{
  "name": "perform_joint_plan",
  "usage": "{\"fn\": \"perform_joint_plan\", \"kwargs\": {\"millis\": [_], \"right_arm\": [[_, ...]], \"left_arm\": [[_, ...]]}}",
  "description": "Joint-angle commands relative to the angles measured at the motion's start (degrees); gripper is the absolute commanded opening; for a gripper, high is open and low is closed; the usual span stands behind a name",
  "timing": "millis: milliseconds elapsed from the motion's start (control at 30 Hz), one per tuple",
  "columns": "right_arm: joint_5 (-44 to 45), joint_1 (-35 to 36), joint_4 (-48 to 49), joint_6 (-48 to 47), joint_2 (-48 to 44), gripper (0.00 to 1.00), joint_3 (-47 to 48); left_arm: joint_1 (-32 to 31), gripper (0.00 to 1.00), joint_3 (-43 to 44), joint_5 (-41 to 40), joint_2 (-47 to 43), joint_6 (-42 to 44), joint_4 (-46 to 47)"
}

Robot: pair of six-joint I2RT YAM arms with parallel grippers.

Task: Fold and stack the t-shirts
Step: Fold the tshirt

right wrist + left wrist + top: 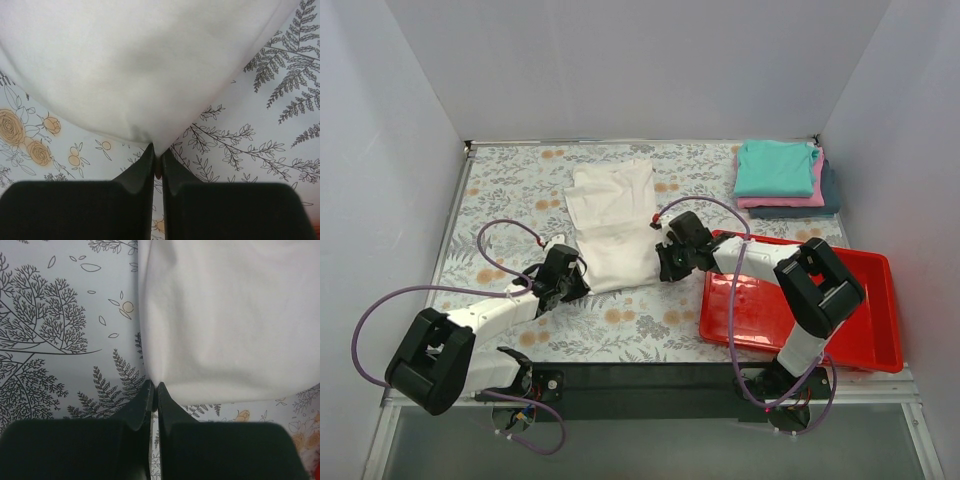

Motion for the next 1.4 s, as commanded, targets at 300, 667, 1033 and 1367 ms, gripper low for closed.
{"fn": "perform_joint_plan", "kwargs": {"millis": [300,667,1033,1367], "right_arm": [[-0.02,4.04,-15.06,-1.69,-10.55,0.01,-3.51],[-6.95,7.39,-26.49,-2.22,-17.86,0.01,-5.27],[-19.26,9.06,-40.81,-8.63,-21.03,0.01,-5.27],[-25.33,10.9,-44.16,-10.22,-25.85,0.01,-2.81]], "left_arm": [[-7.08,0.0,-0.87,13.48,-3.54,-1.78,-6.11],[-13.59,0.0,-1.13,20.07,-11.81,-5.91,-13.24],[-16.49,0.0,5.2,30.61,-15.06,-4.07,-24.93],[-16.49,0.0,7.84,36.51,-20.58,-1.16,-31.61]]}}
